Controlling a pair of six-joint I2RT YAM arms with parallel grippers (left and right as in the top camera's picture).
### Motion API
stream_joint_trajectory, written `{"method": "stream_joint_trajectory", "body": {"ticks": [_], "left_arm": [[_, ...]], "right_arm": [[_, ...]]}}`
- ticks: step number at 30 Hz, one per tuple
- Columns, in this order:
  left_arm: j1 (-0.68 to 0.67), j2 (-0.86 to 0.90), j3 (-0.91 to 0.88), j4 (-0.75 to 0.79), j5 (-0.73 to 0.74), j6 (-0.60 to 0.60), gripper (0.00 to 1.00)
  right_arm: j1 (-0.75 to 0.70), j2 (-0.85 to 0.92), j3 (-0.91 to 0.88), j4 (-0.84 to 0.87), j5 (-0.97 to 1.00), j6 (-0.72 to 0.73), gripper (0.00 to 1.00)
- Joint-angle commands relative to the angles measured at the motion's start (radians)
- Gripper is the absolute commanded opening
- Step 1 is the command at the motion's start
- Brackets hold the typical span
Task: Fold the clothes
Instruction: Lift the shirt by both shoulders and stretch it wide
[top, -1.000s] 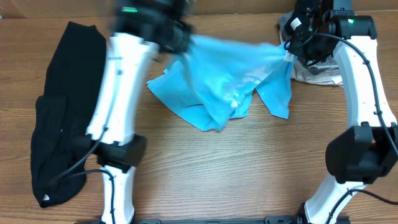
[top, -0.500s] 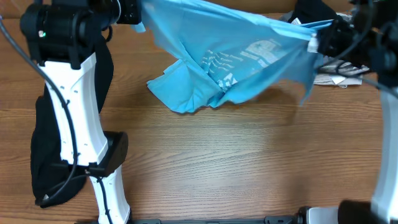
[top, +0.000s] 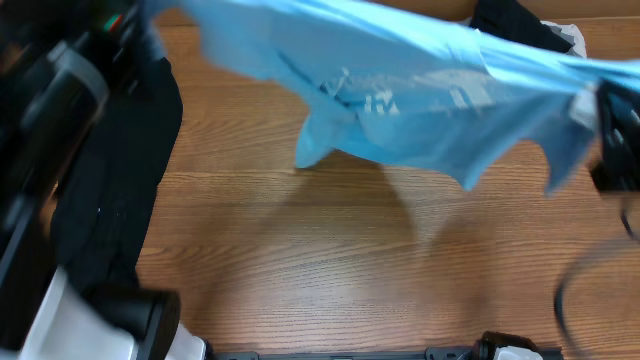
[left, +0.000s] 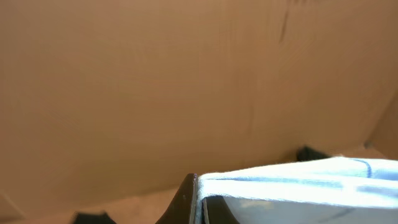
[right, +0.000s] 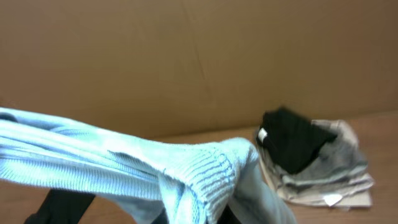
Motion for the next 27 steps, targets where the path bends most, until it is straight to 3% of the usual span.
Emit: {"method": "stream_joint_trajectory", "body": {"ticks": [1, 8, 16, 27], "left_arm": [[0.035, -0.107, 0.022, 0.014, -0.291, 0.05, 0.04], [0.035, -0.232, 0.009, 0.019, -0.489, 0.079, 0.04], [0.035, -0.231, -0.144, 0.053, -0.484, 0.08, 0.04], [0.038, -0.072, -0.442, 0.149, -0.603, 0.068, 0.04]], "right_arm": [[-0.041, -0.051, 0.113, -0.062, 0.207, -0.043, 0.04], [-0.04, -0.056, 0.338, -0.198, 0.283, -0.073, 0.04], [-0.04, -0.014, 0.29, -0.2, 0.181, -0.118, 0.04], [-0.009, 0.335, 0.274, -0.216, -0.041, -0.21, 0.04]]}}
